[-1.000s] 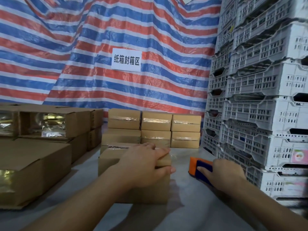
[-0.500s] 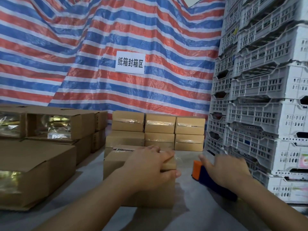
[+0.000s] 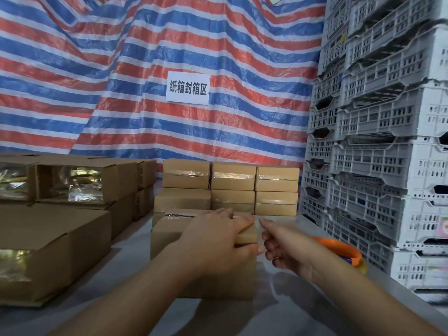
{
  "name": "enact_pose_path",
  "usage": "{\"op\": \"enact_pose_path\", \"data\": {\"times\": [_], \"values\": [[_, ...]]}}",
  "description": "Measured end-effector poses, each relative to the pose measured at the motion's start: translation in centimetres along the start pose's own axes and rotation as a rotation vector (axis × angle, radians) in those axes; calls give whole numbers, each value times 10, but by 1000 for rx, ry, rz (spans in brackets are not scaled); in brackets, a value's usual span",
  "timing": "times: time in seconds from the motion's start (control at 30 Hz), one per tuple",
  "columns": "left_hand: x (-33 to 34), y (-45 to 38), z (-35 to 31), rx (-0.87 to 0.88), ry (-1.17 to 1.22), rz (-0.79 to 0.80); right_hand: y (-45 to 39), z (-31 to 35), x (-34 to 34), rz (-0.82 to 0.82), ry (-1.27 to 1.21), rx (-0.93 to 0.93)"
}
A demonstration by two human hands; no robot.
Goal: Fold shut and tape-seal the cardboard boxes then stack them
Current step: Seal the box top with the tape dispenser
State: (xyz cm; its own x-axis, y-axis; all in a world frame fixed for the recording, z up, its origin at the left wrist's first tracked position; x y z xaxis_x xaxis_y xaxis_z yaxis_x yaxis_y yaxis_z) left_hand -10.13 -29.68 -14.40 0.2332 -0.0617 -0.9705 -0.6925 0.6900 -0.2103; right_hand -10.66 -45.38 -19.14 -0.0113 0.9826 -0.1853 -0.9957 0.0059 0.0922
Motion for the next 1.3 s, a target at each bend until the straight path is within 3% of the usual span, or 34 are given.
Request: {"op": "enact_pose_path", "data": {"times": [0.23,0.53,0.6,0.7,0.8,0.93,1.07,1.13,1.2,1.3], "values": [[0,0,0,7,-2,-16,2,-2,9,-17,-31,-74],[-2,2,-2,12,7,-2,6,-37,35,-60,-311,111],[-3,4,-2,13,9,-7,8,-27,23,-173,-238,72],[-4,4,-3,4,27,-10,10,19,2,-321,-57,-161],[-6,4,-3,8,59,-25,9,56,13,-227,-87,-366],[-10,6,-2,27,68,-83,1,43,53,-16,-222,-231],[-9,6,-3,39,69,-76,1,33,60,-23,-264,-223],[-10,6,1,48,151,-7,3,32,58,-32,-264,-228],[-16,9,13,60,401,53,4,32,57,-28,-253,-219],[-42,21,47,58,697,-135,4,31,56,-15,-258,-202]]}}
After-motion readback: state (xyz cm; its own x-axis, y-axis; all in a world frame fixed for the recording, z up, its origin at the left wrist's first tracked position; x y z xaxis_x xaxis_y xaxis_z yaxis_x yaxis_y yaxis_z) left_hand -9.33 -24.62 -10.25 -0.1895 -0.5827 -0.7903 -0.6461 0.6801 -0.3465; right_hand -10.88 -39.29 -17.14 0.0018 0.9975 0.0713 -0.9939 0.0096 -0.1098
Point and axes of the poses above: each hand's wrist, its own y-axis away from the middle knuckle, its own x-axis out of the palm, z = x × y, the point moved 7 cm from there along -y, towards the middle knuckle, and after that the axes turned 11 degrees about z, right-handed, at the moved point
